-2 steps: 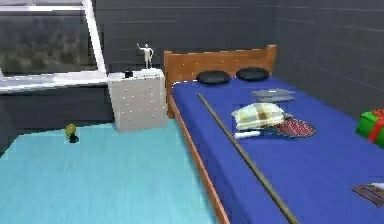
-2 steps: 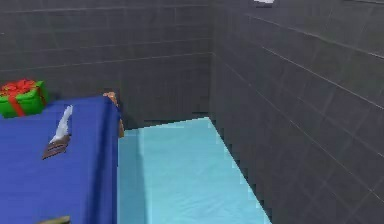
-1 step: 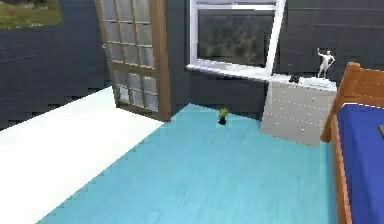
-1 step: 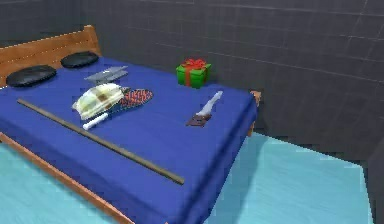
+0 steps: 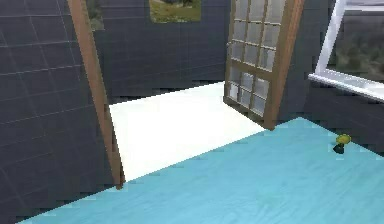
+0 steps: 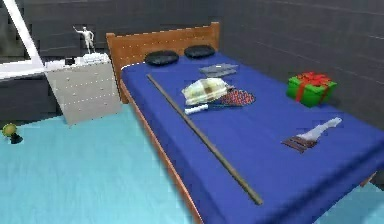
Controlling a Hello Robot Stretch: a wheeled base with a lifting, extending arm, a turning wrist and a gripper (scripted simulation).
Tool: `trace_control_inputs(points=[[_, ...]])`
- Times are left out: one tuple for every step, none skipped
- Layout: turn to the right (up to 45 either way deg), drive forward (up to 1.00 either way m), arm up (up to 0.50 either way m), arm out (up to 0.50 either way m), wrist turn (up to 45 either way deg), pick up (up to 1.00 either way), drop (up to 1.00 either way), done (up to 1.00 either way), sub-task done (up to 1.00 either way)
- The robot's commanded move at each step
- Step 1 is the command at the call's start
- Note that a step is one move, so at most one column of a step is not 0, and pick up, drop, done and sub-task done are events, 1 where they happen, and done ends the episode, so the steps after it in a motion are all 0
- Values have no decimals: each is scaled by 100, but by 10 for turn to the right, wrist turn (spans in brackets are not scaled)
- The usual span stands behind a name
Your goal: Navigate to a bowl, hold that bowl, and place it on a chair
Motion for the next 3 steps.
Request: trace_control_inputs(points=[[-30, 0, 0, 0, 0, 0, 0, 0, 0], [0, 100, 0, 0, 0, 0, 0, 0, 0], [0, 40, 0, 0, 0, 0, 0, 0, 0]])
